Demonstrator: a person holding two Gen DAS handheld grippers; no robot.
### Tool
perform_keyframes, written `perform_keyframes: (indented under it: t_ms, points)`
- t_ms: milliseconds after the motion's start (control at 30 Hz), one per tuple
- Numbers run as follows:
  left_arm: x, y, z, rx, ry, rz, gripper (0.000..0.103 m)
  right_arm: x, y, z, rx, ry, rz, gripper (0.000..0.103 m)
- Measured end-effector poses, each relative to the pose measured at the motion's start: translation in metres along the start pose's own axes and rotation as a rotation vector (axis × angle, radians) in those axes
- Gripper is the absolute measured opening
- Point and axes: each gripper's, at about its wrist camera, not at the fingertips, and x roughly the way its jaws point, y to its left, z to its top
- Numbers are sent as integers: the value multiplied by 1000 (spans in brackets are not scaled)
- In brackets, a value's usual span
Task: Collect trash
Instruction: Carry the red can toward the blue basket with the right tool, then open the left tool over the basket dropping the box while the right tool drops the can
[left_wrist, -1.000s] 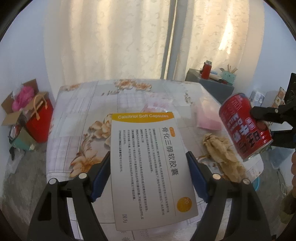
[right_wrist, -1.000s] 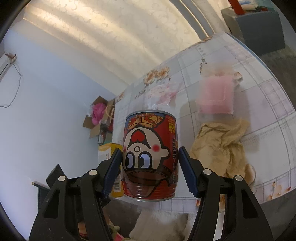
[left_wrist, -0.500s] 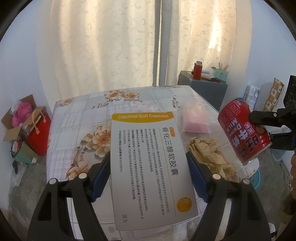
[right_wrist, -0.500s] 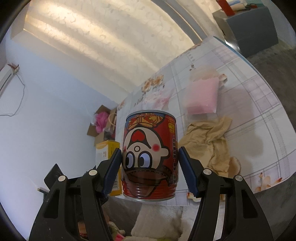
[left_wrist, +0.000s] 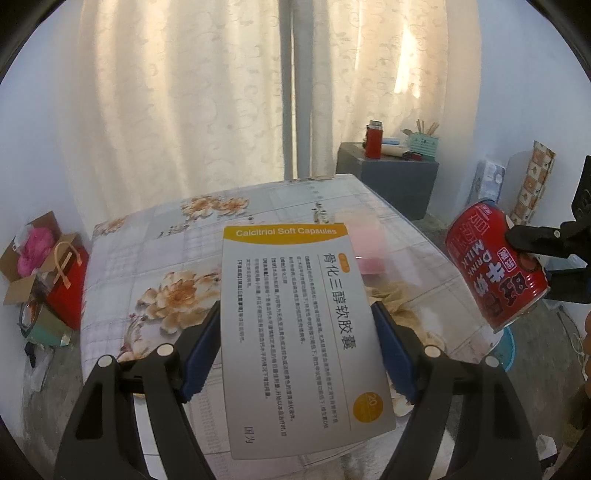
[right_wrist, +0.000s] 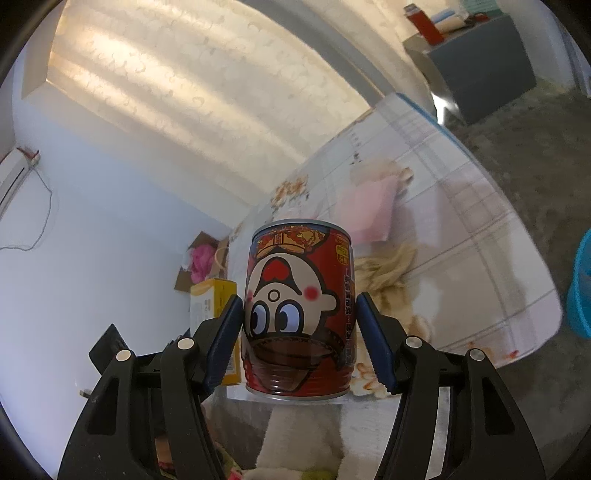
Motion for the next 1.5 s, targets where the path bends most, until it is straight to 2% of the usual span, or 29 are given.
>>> perform_keyframes:
  t_ms: [767, 933, 1133, 1300, 1400, 1500]
  points:
    - [30, -109, 26, 175, 21, -80, 76, -119, -90, -9, 158, -202, -19, 59]
    - [35, -142, 40, 215, 20, -159, 76, -158, -118, -16, 209, -276, -64, 59]
    - [40, -203, 58, 298, 20, -286, 76, -201, -159, -32, 297, -376, -131, 59]
    - [58, -269, 62, 374, 83, -395, 76, -227, -199, -50, 393, -435, -173, 59]
    - [84, -319, 57, 390, 197, -485, 76, -231, -225, -61, 448, -439, -203, 59]
    - [120, -364, 44, 376, 340, -529, 76, -227, -252, -70, 506, -420, -232, 59]
